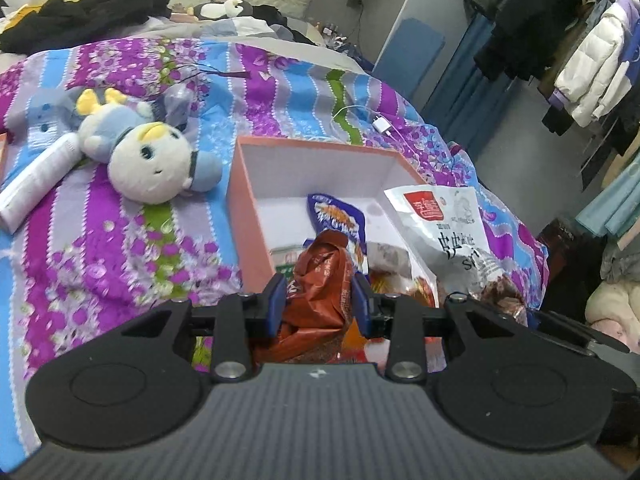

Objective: Organize snacks
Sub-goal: 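Carry the red wrapper and shrimp-snack bag over the pink shoebox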

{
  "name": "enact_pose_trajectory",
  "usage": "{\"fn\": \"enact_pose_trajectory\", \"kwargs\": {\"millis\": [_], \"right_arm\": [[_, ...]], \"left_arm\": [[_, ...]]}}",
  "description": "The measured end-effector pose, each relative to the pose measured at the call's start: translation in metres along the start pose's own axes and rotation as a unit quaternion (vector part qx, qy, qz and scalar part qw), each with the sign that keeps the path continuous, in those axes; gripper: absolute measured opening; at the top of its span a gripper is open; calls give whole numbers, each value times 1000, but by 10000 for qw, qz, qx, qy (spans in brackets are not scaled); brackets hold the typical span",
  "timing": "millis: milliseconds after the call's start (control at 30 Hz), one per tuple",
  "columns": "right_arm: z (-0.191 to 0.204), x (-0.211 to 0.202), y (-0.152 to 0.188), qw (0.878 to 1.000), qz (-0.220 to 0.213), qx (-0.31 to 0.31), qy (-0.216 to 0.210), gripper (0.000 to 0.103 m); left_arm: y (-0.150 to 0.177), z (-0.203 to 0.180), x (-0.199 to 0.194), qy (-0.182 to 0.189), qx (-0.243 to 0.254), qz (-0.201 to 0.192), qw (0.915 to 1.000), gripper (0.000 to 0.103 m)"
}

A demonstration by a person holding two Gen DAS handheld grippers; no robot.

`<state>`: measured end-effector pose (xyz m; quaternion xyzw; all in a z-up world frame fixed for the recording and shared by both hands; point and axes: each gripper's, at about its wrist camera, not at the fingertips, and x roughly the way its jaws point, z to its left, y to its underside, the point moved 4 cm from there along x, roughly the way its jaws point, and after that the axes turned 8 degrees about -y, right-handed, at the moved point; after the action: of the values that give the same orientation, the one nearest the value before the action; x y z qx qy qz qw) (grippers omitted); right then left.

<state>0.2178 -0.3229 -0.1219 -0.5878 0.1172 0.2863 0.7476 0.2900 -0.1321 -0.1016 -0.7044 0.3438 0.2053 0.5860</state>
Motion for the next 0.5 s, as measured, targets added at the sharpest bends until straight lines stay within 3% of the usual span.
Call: {"fn": "enact_pose_trajectory", "kwargs": {"millis": [500], "right_arm": [[-42,93,-27,9996,279,28,33,43]], "left_arm": [[-61,-10,105,103,228,164,9996,41]]}}
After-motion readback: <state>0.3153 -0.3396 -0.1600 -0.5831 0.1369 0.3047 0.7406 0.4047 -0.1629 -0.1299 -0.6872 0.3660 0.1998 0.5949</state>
